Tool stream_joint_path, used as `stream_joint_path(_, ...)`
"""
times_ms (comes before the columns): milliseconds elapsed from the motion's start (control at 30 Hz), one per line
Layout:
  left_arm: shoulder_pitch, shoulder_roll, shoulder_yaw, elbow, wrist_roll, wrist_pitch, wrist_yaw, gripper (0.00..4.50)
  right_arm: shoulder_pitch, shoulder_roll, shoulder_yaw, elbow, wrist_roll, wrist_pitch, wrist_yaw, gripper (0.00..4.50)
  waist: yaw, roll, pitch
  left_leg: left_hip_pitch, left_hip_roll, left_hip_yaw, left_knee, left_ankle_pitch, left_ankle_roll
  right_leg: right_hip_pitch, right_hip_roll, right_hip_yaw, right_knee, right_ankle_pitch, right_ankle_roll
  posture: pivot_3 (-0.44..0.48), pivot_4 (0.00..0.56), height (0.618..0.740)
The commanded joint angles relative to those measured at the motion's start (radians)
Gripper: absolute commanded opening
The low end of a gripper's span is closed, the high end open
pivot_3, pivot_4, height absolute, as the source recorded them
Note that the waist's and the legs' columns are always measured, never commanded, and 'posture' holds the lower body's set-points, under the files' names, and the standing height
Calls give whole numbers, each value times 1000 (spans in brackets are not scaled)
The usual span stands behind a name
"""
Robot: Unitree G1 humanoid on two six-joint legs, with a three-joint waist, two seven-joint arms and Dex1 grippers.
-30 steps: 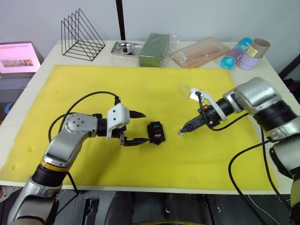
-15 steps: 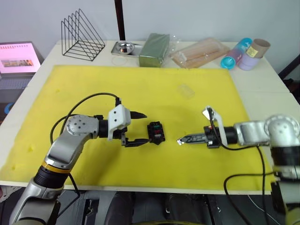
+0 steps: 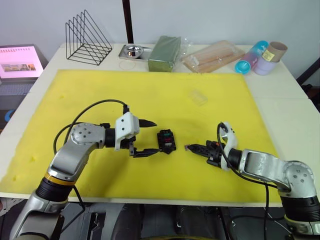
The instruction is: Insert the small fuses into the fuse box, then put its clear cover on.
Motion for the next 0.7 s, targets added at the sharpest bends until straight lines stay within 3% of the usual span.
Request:
stream_joint_path(33, -14, 2, 11, -12, 0, -16, -2, 4500, 50, 13, -25, -62, 24, -33, -36, 15, 2, 0, 0, 0, 0, 0, 0, 0, 0, 0, 0, 0, 0, 0, 0, 0, 150, 740)
stream_joint_path(267, -9, 4, 12, -14, 0, -16, 1, 4500, 74, 17, -26, -119, 24, -69, -26, 15, 1, 0, 0, 0, 0, 0, 0, 0, 0, 0, 0, 0, -1, 0, 0, 0, 150, 740)
stream_joint_path(333, -14, 2, 10, -9, 2, -19, 1, 4500, 65, 7, -29, -110, 24, -62, -16, 503, 1, 0, 0, 0, 0, 0, 0, 0, 0, 0, 0, 0, -1, 0, 0, 0, 150, 740)
stream_joint_path(433, -22, 1, 9, 1, 4, -23, -2, 4500, 36, -69, -30, -103, 24, 3, 126, 1379, 1, 0, 0, 0, 0, 0, 0, 0, 0, 0, 0, 0, -1, 0, 0, 0, 150, 740)
stream_joint_path(700, -47, -5, 7, 23, 6, -29, -9, 4500, -126, -300, 23, 23, 24, 169, 414, 4317, 2, 0, 0, 0, 0, 0, 0, 0, 0, 0, 0, 0, -1, 0, 0, 0, 150, 740)
